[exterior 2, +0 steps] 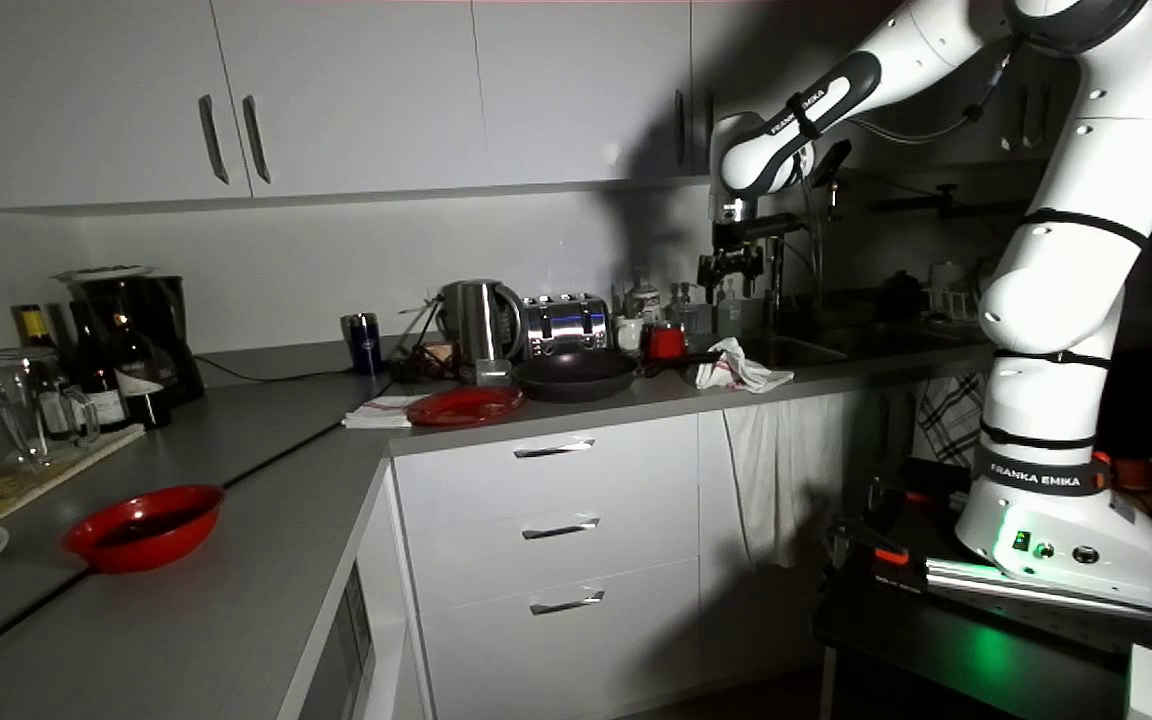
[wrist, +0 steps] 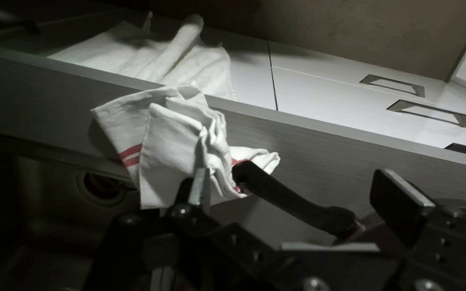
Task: Use the white towel to wipe the right side of the countertop
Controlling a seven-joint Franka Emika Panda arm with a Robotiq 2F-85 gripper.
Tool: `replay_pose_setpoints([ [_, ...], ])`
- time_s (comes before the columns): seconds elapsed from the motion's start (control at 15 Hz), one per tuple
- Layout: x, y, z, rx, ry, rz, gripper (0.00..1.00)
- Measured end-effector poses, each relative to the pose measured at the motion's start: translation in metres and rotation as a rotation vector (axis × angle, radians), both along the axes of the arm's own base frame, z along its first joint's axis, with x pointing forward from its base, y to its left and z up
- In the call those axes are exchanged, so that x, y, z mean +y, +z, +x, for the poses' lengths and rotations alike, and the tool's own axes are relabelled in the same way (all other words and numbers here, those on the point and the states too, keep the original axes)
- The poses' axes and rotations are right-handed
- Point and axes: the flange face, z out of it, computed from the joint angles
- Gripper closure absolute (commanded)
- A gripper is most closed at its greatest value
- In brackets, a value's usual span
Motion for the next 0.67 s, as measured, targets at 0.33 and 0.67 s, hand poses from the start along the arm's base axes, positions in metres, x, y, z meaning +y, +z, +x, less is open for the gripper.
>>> replay_pose_setpoints([
  [0.33,-0.039,-0.006,0.003,0.003,0.045,-0.069,0.0],
  [0.67,-0.063,-0.001,0.006,0.01,0.145,-0.143,0.0],
])
